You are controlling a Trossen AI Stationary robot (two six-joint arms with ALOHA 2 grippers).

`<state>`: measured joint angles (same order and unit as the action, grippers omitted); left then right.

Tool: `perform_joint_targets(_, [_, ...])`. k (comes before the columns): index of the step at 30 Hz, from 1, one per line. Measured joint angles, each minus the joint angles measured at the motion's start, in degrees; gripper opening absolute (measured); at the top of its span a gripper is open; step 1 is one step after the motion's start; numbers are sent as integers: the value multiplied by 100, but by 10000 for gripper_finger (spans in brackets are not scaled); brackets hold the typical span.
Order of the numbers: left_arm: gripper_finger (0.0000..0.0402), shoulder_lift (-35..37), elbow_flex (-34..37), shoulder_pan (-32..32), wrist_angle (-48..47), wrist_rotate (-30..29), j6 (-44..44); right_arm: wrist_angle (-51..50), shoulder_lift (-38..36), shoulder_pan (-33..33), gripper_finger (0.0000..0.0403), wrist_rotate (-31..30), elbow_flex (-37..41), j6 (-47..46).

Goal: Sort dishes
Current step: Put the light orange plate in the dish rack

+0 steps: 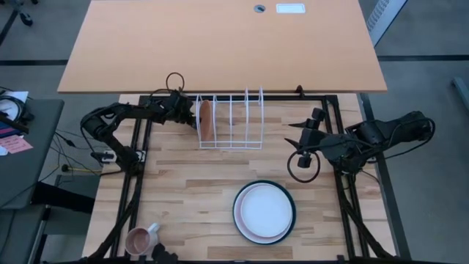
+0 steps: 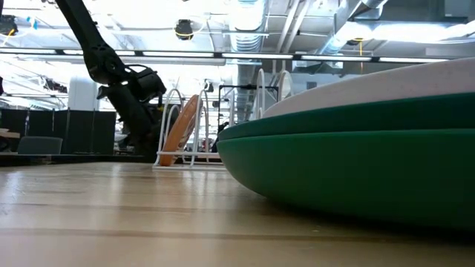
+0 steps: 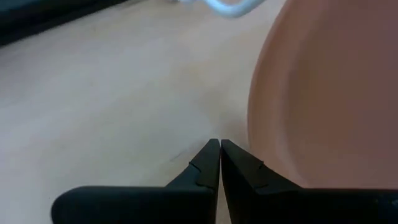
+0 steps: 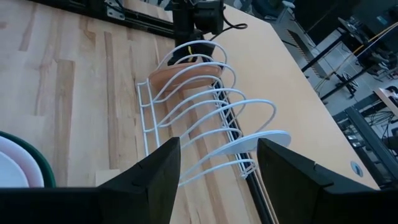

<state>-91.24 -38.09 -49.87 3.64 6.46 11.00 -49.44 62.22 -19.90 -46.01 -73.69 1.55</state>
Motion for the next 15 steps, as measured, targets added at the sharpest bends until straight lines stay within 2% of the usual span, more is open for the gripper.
perform_joint_targets(9, [11, 0, 0, 158, 564, 2, 16, 1, 0, 0, 217, 1, 0, -9])
perform_joint_targets(15, [11, 0, 0, 245, 569, 2, -86, 0, 0, 0, 217, 1, 0, -24])
